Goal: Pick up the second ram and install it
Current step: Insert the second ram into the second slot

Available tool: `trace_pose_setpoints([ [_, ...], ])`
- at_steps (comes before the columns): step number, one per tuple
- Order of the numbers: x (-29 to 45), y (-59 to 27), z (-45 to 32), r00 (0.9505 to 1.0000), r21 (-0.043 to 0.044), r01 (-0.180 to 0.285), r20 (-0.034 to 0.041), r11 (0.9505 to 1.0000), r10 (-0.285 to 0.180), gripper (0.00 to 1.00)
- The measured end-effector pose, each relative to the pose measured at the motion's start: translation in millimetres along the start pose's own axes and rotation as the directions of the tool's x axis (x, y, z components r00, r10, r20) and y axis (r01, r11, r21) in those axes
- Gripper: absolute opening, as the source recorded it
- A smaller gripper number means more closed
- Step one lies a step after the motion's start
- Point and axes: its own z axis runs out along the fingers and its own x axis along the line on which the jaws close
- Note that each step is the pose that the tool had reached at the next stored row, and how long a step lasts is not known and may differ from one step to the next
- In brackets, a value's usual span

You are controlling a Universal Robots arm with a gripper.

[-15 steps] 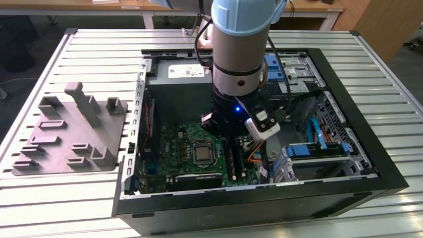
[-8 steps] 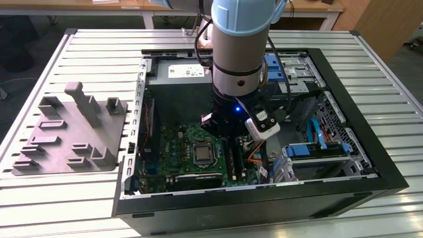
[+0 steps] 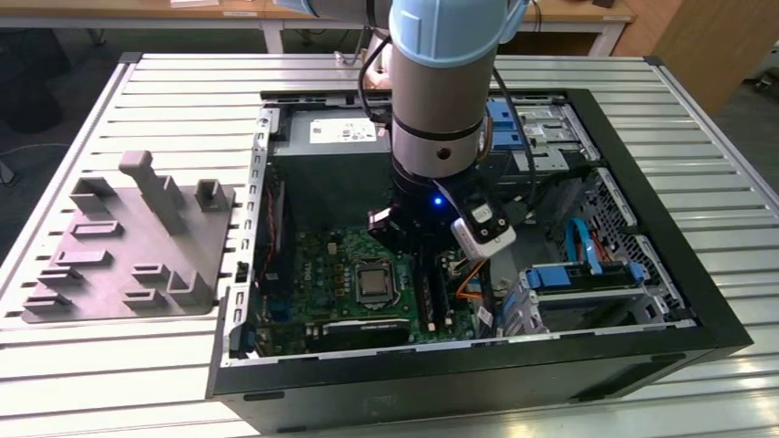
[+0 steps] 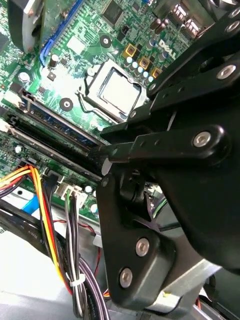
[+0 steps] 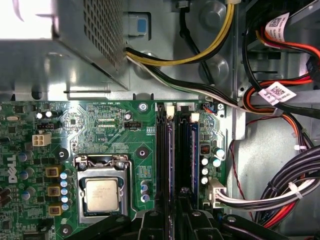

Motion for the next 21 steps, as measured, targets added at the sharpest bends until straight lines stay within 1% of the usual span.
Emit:
trace_pose_setpoints([
  [3,0.0,0.0,-0.4,1.0,0.0001,0.0,-0.0001,1.0,0.0,0.24],
  [6,-0.4,-0.5,-7.4,1.0,0.0002,0.0,-0.0001,1.0,0.0,0.24],
  [7,-0.4,-0.6,-8.5,1.0,0.0001,0.0,0.0,1.0,0.0,0.24],
  [21,-0.5,-1.8,-8.6,1.0,0.0007,0.0,-0.0002,1.0,0.0,0.24],
])
